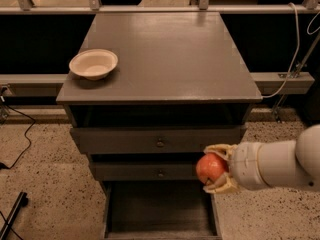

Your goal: Place apple into bottom drawer

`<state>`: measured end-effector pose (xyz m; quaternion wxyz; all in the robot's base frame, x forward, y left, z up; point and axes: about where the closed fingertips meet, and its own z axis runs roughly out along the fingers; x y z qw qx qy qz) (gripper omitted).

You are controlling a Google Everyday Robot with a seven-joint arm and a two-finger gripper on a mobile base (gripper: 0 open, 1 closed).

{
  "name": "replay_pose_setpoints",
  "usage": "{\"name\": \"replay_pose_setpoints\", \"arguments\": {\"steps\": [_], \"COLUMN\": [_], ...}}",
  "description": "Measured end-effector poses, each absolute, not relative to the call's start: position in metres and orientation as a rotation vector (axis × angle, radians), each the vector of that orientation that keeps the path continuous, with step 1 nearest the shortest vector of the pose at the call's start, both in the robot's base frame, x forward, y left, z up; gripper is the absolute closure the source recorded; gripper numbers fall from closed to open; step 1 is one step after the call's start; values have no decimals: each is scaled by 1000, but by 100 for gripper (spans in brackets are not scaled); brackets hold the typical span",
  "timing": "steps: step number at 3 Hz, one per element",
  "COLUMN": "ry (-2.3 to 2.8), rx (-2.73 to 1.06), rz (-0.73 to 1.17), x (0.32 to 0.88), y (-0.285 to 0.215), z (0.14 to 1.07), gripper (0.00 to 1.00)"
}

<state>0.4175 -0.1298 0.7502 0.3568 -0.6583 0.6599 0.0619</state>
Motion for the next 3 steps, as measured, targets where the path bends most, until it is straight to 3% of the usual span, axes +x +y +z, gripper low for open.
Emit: {"name": "replay_pose_setpoints", "arguments": {"steps": [3], "ry": [1646], "rx": [-1697], "rz": [137], "x": [420], "y": [-141], "z": [696], "gripper": [100]}}
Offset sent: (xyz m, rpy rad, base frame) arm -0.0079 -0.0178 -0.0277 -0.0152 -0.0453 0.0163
